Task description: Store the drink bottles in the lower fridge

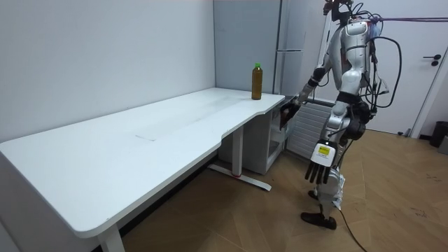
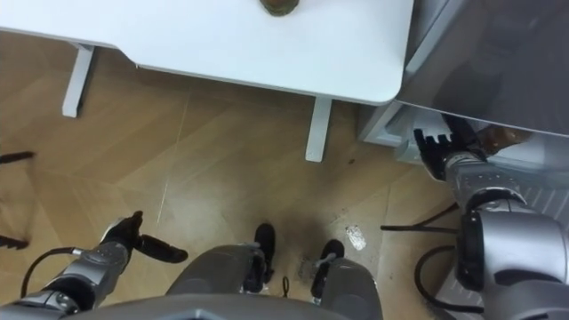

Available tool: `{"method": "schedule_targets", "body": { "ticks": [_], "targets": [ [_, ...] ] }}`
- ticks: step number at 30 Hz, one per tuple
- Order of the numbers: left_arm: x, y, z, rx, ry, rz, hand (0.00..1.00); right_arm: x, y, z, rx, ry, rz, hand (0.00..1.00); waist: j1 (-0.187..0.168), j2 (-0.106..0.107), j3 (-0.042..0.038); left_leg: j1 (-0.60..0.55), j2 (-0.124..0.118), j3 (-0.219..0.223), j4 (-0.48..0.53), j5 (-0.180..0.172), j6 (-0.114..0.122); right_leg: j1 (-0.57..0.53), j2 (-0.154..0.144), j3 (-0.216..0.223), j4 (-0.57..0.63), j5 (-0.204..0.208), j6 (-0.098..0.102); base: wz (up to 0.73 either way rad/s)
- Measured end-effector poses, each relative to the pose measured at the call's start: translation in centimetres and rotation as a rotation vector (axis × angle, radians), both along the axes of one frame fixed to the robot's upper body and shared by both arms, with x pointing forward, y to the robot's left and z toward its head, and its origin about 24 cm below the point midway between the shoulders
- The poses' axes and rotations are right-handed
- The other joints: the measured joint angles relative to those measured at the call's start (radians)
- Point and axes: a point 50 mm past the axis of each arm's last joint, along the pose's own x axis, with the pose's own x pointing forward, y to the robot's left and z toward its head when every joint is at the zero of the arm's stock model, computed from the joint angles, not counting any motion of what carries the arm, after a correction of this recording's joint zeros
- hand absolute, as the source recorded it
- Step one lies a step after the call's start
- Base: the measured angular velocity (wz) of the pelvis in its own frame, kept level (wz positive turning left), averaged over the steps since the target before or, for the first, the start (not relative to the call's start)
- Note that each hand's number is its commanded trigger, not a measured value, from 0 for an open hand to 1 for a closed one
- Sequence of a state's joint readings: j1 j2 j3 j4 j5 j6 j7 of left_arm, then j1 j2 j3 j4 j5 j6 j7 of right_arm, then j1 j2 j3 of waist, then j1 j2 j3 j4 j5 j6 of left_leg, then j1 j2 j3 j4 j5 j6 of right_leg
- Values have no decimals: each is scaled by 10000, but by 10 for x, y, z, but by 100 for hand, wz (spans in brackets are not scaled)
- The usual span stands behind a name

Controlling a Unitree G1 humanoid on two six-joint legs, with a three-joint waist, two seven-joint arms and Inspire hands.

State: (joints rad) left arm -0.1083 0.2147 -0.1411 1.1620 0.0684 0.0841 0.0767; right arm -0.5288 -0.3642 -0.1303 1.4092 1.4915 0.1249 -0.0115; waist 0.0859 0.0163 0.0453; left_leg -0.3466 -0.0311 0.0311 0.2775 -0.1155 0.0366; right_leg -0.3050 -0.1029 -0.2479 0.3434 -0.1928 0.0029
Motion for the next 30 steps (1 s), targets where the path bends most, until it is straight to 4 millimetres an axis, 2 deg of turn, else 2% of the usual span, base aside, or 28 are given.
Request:
{"method": "schedule_targets", "body": {
  "ticks": [10, 17, 23, 24, 30],
  "targets": [
    [2, 1, 1, -16, -26, 94, 0, 1, 0, 1, 42, -75, 65, 0, 16, 30, -20, 24, 8, 5, 139, 0, 0, 84, 11, 0, 21, 8, -12, 0],
    [-6, 3, -1, -62, 120, 252, 0, -2, 1, -1, -47, 77, 301, 0, -18, 130, -93, 380, 4, 95, 62, 0, 0, 404, 17, 20, -26, 14, -20, 0],
    [-7, 3, -1, -385, 183, 325, 0, -6, 2, -5, -29, 338, 586, 0, -91, 134, -123, 792, 12, 208, -90, 0, 0, 782, 90, 177, -168, 18, -13, -5],
    [-8, 4, -1, -436, 177, 377, 0, -9, 1, -7, -36, 451, 612, 0, -108, 94, -217, 810, 10, 208, -92, 0, 0, 813, 97, 193, -182, 18, -12, 3],
    [-23, 12, -3, -395, 324, 516, 0, -23, 0, -16, 10, 867, 639, 0, -360, -57, -292, 1350, 19, 256, -257, -1, 0, 1499, 131, -8, -563, 54, 31, 7]
  ]
}}
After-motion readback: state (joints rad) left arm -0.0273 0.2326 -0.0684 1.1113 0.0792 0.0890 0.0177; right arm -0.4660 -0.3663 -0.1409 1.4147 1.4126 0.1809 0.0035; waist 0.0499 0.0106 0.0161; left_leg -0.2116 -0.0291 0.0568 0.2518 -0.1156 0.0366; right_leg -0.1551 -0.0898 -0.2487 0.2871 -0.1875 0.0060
